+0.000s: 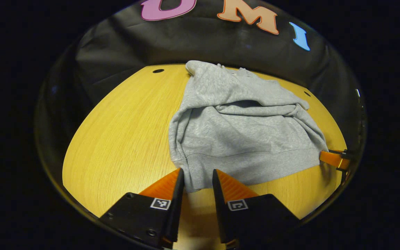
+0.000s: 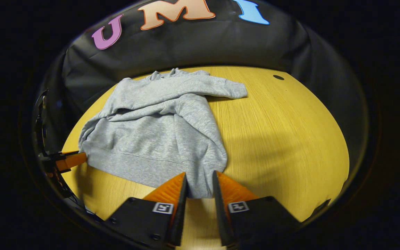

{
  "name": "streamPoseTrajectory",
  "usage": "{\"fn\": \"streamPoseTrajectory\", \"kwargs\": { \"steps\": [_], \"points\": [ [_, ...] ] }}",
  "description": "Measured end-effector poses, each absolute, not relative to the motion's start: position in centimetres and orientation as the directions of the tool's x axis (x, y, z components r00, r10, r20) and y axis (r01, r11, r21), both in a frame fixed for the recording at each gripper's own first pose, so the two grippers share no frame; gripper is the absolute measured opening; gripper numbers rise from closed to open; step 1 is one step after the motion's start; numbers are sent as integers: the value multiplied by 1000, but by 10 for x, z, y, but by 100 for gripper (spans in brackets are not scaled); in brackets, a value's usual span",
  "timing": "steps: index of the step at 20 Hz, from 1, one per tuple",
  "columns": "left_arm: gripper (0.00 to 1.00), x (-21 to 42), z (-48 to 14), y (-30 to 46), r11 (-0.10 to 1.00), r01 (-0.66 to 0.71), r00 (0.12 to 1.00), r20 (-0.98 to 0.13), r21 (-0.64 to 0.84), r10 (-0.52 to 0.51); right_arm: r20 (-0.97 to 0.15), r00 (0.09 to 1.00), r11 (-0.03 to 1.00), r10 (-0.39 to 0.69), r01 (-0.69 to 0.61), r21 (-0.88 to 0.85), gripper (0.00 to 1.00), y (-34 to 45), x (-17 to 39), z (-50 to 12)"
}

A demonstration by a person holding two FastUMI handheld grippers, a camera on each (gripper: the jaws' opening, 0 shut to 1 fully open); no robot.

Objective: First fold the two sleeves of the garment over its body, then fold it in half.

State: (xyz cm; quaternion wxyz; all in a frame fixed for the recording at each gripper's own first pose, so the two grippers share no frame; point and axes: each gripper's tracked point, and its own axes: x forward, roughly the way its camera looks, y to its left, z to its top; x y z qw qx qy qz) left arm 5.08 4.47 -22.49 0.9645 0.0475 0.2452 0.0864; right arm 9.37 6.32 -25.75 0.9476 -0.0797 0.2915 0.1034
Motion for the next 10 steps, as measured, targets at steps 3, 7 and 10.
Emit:
{"fn": "streamPoseTrajectory", "kwargs": {
  "steps": [3,7,10],
  "points": [
    [15,54,-226,36,988,-120,871,-468,100,153,-572,806,973,151,-223,-57,12,66,90,-258],
    [2,57,-226,36,985,-125,861,-481,117,167,-588,796,978,146,-207,-37,6,69,92,-256],
    [0,59,-222,35,989,-125,859,-490,79,148,-586,795,980,154,-198,-12,3,70,91,-250]
  ]
}}
